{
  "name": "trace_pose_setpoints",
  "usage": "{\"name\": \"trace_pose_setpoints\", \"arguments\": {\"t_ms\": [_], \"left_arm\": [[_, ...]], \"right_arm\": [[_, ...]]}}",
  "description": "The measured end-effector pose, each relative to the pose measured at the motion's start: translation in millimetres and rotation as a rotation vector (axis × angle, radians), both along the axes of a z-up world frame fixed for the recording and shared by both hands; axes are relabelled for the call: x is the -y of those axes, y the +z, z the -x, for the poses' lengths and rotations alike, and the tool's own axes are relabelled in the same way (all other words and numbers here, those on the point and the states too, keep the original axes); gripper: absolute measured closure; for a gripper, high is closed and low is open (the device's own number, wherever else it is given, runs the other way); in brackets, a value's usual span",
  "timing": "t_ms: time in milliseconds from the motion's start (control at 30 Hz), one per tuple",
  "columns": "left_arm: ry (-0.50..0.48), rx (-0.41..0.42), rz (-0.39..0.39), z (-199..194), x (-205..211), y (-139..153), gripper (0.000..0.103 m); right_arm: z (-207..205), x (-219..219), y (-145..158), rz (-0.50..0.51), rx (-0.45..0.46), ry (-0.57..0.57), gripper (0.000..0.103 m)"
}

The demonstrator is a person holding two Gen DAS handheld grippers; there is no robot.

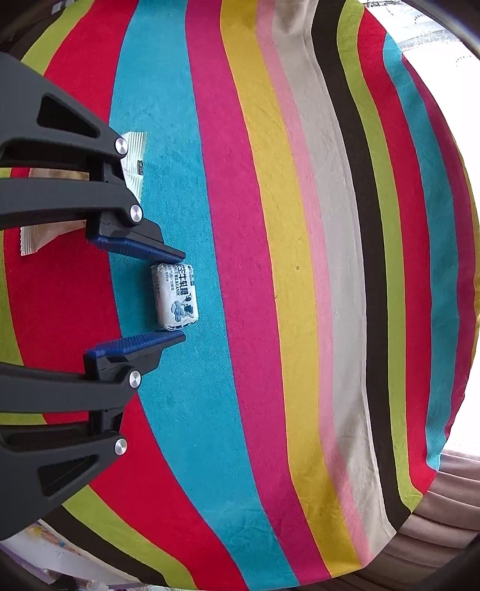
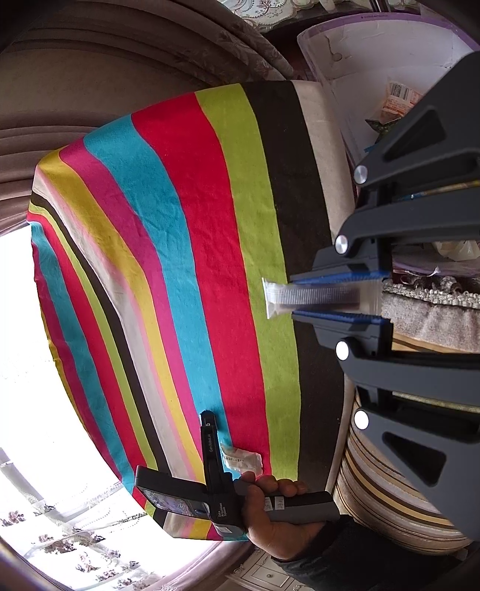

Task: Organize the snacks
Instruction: 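Grasp the small white-blue candy box with the left tool, then carry the candy box and clear bar to the white box and open both tools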

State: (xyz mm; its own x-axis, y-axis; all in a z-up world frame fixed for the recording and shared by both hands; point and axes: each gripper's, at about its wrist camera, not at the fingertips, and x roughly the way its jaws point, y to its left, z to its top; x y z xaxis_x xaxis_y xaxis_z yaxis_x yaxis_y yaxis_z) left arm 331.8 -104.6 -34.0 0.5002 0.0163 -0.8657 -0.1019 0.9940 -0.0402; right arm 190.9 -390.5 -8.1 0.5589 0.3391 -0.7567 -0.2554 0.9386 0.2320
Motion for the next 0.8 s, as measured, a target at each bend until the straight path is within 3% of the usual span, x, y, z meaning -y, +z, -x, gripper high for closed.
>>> {"name": "trace_pose_setpoints", "arguments": {"t_ms": [367, 800], "left_arm": [[-0.047, 0.045, 0.019, 20, 22, 22, 0.071], [-0.254, 0.056, 0.170, 93, 117, 55, 0.071]], "right_arm": [[8, 33, 5, -0.009, 0.012, -0.063, 0.089], [33, 110, -15, 0.003, -0.010, -0.207, 0.089]]}}
